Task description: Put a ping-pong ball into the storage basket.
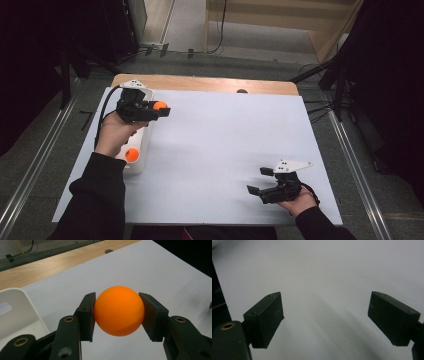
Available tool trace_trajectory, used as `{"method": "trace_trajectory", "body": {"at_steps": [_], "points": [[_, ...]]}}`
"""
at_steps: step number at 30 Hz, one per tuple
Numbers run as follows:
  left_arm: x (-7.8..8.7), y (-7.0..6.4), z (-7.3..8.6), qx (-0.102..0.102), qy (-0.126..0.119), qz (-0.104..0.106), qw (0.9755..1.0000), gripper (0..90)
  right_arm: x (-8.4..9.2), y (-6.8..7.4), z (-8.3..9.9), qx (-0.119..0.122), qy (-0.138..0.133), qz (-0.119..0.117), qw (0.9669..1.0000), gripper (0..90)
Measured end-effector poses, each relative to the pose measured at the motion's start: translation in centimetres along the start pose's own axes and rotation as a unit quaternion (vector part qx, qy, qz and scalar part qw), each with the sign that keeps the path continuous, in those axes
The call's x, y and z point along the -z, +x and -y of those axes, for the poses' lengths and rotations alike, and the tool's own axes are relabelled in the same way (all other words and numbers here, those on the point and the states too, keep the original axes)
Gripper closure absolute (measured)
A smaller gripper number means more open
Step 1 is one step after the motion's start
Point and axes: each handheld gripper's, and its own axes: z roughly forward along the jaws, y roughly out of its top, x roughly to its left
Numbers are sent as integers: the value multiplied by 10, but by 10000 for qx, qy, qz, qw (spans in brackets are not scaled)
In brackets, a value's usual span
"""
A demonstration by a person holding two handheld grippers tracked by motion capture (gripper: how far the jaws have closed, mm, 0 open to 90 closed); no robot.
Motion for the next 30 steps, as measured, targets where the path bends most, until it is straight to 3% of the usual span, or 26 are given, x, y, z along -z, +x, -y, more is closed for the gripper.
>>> {"method": "trace_trajectory", "body": {"at_steps": [12,30], "points": [[5,6,2,32,-19,-211,9998,509,-1,0,-1,22,0,-24,10000,116],[16,23,8,272,-148,-563,9979,509,-1,0,-1,38,6,1,10000,116]]}}
